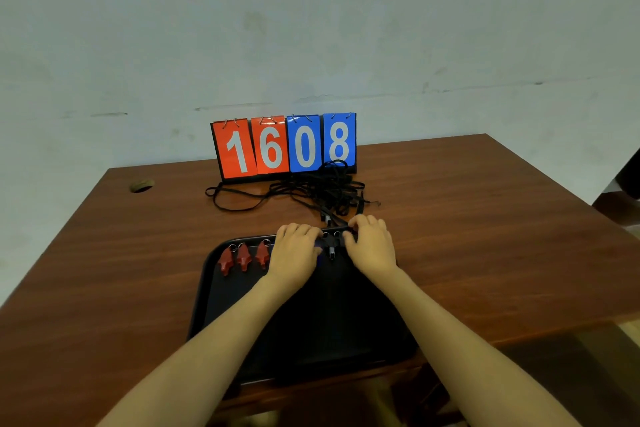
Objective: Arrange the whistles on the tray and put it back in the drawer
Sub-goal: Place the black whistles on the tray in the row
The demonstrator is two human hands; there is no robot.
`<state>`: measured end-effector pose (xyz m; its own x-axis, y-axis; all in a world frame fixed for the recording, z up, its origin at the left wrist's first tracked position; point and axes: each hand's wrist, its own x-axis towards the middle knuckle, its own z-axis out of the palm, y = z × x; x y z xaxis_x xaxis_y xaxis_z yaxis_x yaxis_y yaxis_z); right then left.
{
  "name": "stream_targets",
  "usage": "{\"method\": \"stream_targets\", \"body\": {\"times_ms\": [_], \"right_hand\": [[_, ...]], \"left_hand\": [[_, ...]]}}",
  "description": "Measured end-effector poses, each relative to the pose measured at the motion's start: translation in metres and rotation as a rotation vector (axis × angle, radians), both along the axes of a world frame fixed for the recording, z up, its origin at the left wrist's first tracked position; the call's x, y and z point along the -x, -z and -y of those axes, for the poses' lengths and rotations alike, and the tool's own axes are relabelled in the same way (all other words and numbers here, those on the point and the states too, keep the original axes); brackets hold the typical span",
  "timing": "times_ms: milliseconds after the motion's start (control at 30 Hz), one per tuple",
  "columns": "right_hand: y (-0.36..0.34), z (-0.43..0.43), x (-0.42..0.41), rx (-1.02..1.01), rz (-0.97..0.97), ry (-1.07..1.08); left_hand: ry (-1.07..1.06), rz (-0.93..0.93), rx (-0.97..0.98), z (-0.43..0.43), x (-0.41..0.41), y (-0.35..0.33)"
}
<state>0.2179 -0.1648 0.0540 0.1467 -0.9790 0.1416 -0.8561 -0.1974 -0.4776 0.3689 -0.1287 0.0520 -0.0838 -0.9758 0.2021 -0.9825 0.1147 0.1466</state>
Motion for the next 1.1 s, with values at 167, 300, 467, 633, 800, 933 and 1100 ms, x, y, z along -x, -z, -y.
{"method": "stream_targets", "body": {"times_ms": [167,300,467,633,800,933,1100], "right_hand": [[-0.018,0.030,-0.007,-0.049,0.026,-0.154],[-0.017,0.053,-0.021,-0.139,-0.080,-0.264],[-0.013,0.075,-0.037,-0.152,-0.227,-0.291],[-0.007,0.090,-0.045,-0.187,-0.350,-0.267],[0.005,0.099,-0.043,-0.196,-0.285,-0.180],[0.011,0.100,-0.039,-0.124,-0.161,-0.079],[0.010,0.093,-0.030,-0.007,0.089,-0.069]], "left_hand": [[-0.097,-0.029,-0.027,0.013,-0.025,-0.014],[-0.125,-0.050,-0.067,0.032,-0.031,-0.021],[-0.101,-0.041,-0.135,0.056,-0.029,-0.020],[-0.083,-0.044,-0.185,0.075,-0.021,-0.009],[-0.073,-0.057,-0.222,0.087,-0.014,0.000],[-0.083,-0.065,-0.237,0.091,-0.011,0.007],[-0.096,-0.107,-0.161,0.089,-0.006,0.009]]}}
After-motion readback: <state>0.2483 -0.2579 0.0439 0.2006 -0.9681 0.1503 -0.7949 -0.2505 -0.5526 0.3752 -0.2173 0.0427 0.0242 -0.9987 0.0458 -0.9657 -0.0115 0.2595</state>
